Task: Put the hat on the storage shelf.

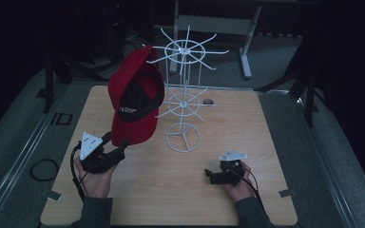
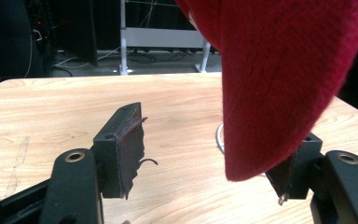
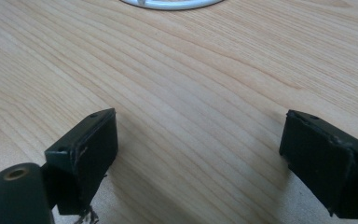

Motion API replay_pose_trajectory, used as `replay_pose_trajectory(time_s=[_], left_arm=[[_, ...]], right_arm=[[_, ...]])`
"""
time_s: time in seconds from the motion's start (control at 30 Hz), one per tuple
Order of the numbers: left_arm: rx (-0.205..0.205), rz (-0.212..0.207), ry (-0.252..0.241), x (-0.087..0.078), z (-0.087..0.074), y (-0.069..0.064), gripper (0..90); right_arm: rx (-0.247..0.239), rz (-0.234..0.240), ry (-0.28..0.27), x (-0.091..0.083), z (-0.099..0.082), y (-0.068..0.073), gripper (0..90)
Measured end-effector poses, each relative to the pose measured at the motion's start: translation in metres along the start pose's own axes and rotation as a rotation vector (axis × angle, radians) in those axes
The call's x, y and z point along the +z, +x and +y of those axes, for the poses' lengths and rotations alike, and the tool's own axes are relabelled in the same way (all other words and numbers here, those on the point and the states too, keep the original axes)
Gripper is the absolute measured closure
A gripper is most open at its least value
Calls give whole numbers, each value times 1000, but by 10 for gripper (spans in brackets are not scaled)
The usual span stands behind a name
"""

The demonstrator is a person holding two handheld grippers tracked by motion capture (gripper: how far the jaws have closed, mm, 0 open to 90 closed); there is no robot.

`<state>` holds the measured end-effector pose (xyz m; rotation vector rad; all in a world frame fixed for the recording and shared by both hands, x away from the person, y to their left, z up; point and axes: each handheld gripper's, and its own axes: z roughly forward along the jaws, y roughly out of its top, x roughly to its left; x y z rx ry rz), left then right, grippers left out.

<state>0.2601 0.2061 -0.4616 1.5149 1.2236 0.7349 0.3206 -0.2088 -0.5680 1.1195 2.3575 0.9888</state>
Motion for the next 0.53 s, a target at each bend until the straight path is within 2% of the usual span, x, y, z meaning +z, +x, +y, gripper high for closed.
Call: replay_pose_trajectory(time_s=[0.37, 0.53], left_arm=[[-30, 11, 28, 4, -10, 4, 264], [-28, -6, 34, 5, -14, 4, 265]], right_arm=[[0, 0, 0, 0, 0, 0, 112], [0, 0, 0, 0, 0, 0, 112]])
